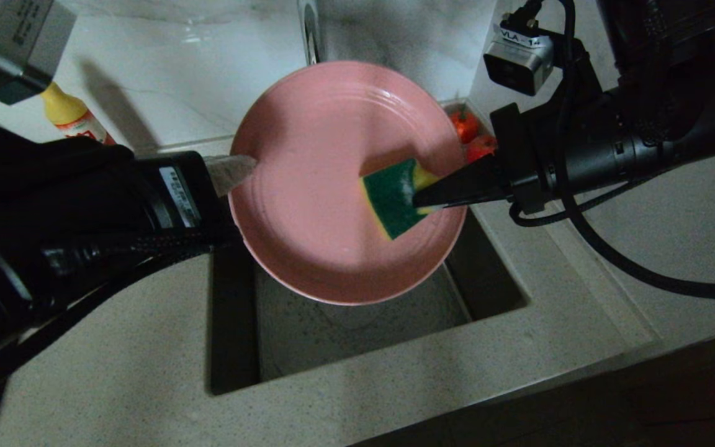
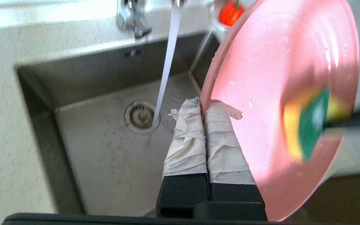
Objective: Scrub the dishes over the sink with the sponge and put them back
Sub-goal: Wipe the plate
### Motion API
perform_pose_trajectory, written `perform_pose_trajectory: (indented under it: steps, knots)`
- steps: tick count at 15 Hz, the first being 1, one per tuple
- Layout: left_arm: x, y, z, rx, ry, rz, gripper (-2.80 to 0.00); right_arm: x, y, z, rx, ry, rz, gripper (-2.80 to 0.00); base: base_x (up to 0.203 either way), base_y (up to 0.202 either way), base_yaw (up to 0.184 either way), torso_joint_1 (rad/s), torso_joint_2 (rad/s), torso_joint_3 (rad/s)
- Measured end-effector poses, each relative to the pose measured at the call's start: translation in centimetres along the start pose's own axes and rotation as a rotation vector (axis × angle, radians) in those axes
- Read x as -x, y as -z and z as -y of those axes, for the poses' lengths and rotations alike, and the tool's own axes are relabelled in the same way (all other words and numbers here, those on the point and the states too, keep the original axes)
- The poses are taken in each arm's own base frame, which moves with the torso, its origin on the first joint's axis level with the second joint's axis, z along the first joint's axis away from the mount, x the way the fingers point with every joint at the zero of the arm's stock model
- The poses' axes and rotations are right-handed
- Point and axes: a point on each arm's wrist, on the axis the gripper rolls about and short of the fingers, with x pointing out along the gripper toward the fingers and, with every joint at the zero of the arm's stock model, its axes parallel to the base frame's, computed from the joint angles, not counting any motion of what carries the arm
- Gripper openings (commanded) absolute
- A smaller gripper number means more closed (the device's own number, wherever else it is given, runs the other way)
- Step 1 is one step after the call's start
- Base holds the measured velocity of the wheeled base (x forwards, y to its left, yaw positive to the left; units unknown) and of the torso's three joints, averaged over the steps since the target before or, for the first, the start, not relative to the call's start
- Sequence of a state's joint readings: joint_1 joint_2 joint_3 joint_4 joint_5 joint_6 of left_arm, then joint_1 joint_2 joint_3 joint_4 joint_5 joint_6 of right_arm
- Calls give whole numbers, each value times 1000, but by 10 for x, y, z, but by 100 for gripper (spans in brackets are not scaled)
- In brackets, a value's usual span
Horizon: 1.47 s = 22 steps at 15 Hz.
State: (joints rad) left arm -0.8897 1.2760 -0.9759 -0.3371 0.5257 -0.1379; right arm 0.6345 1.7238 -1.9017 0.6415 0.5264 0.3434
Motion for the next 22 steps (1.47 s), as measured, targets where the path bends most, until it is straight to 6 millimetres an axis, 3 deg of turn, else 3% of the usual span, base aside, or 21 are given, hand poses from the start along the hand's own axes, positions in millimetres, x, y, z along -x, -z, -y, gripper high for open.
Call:
perform_pose_trajectory:
  steps: [5, 12, 18, 22]
  knots:
    - [-13, -11, 5, 17, -11, 28, -280, -10, 9, -9, 7, -30, -46, -280, 0, 0, 0, 0, 0, 0]
    - [-20, 8, 18, -28, 64, -43, -280, -25, 7, -13, 24, -57, -49, -280, 0, 0, 0, 0, 0, 0]
    - [-10, 32, 23, -83, 125, -117, -280, -15, -1, -2, 13, -21, -4, -280, 0, 0, 0, 0, 0, 0]
    - [1, 31, 15, -87, 142, -109, -280, -3, -4, 5, 1, 4, 22, -280, 0, 0, 0, 0, 0, 0]
